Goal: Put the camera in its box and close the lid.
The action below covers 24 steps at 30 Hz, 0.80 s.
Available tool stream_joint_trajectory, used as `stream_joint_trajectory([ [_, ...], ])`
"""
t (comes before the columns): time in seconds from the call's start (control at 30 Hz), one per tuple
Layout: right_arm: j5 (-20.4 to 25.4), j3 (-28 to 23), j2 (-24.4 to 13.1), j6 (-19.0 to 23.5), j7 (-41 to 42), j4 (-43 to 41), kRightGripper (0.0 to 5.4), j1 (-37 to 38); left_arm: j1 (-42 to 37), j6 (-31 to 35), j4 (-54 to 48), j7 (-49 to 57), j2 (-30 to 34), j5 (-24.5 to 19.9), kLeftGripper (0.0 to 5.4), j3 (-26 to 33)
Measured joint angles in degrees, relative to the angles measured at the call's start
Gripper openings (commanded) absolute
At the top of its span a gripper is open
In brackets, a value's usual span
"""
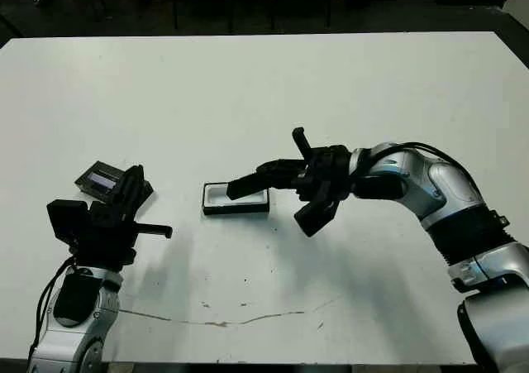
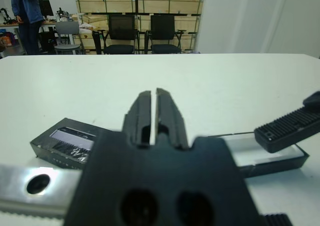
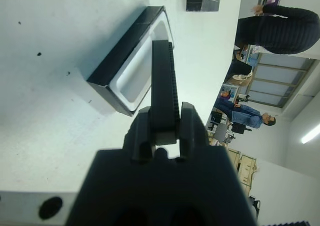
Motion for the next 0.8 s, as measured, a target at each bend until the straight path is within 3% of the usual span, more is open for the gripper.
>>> stream_joint_trajectory([
  [0.23, -2.6, 0.7, 0.1, 0.0, -1.7, 0.5, 0.1, -0.1, 0.0, 0.0, 0.0, 0.0, -0.1, -0.1, 0.0, -0.1],
  [0.8, -3.5, 1.9, 1.3, 0.5, -2.6, 3.1, 0.1, -2.0, 0.0, 0.1, 0.0, 0.3, -0.8, 0.2, 0.0, -0.7],
])
